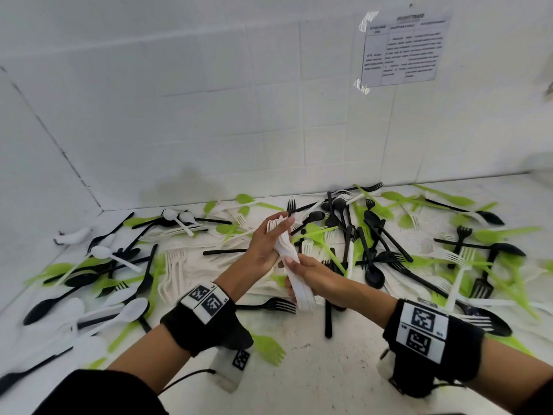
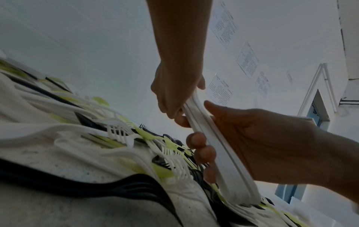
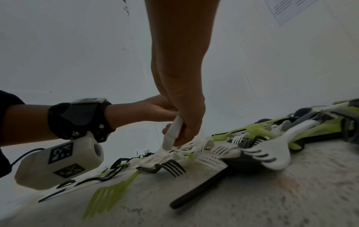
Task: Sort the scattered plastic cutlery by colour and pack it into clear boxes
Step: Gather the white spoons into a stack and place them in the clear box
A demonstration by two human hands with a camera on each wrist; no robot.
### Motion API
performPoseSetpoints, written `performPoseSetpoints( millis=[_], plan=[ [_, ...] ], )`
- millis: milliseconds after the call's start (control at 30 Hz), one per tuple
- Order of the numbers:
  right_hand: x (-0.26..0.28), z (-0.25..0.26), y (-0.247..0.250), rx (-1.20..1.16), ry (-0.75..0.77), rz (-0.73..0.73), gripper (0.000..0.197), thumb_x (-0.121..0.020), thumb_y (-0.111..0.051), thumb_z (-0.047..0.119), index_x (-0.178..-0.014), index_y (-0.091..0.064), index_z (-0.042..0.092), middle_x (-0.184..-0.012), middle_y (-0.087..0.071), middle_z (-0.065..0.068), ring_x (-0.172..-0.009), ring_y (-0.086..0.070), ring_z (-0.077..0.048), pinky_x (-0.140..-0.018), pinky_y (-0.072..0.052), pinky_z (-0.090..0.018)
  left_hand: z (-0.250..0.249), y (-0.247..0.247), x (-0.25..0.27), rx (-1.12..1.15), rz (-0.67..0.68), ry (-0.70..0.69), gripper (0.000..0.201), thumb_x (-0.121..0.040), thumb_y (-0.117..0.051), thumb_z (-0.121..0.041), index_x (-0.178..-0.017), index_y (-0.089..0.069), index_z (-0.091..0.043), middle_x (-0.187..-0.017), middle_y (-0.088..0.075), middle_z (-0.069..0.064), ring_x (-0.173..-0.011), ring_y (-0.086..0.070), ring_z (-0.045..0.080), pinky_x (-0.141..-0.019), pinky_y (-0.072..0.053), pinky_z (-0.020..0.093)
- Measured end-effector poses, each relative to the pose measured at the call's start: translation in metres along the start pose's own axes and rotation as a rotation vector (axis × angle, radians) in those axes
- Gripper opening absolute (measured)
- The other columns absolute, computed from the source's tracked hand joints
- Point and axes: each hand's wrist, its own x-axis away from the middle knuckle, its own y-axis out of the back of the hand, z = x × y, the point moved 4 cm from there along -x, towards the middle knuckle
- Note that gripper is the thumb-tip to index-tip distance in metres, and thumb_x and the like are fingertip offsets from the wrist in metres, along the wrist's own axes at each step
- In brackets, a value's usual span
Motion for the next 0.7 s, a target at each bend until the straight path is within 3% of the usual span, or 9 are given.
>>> performPoseSetpoints(
  millis=[133,300,433,533,700],
  plan=[
    [0.005,-0.001,0.004,-0.057,-0.075,-0.093,0.035,-0.101,-0.032,0.035,-0.098,-0.058,0.011,-0.077,-0.055,-0.005,-0.064,-0.052,-0.015,-0.059,-0.049,-0.024,-0.006,0.007,0.003,-0.121,0.04,0.033,0.023,-0.09,-0.048,0.003,-0.097,-0.057,-0.017,-0.088,-0.057,0.003,-0.076,-0.054,0.013,-0.052,-0.046,0.02],
    [0.017,-0.004,0.015,-0.034,-0.071,-0.137,0.026,-0.097,-0.047,0.02,-0.111,-0.058,0.001,-0.084,-0.062,-0.003,-0.074,-0.059,-0.016,-0.067,-0.053,-0.03,-0.006,0.01,0.014,-0.348,0.099,0.037,0.032,-0.092,-0.054,-0.005,-0.121,-0.05,-0.019,-0.097,-0.056,0.001,-0.084,-0.055,0.012,-0.07,-0.048,0.024],
    [0.03,-0.001,0.03,0.002,-0.038,-0.255,0.017,-0.091,-0.057,0.015,-0.105,-0.062,0.005,-0.088,-0.065,-0.006,-0.076,-0.061,-0.016,-0.068,-0.05,-0.029,-0.006,0.012,0.019,-0.377,0.054,-0.036,0.028,-0.092,-0.056,-0.015,-0.12,-0.053,-0.01,-0.109,-0.058,0.007,-0.099,-0.055,0.017,-0.072,-0.052,0.02],
    [0.04,0.001,0.04,0.041,-0.03,-0.337,0.019,-0.087,-0.063,0.012,-0.104,-0.064,0.004,-0.079,-0.064,-0.004,-0.06,-0.06,-0.007,-0.058,-0.048,-0.02,-0.004,0.007,0.021,-0.402,0.11,-0.054,0.032,-0.093,-0.054,-0.015,-0.124,-0.055,-0.004,-0.112,-0.059,0.008,-0.104,-0.055,0.015,-0.074,-0.054,0.017],
    [0.061,0.001,0.058,0.044,-0.042,-0.432,0.023,-0.082,-0.069,0.011,-0.104,-0.066,0.003,-0.081,-0.065,-0.009,-0.07,-0.061,-0.015,-0.064,-0.052,-0.025,0.006,-0.015,0.024,-0.343,0.241,-0.008,0.028,-0.094,-0.054,-0.015,-0.12,-0.058,-0.005,-0.102,-0.062,0.007,-0.094,-0.059,0.016,-0.08,-0.055,0.024]
  ],
)
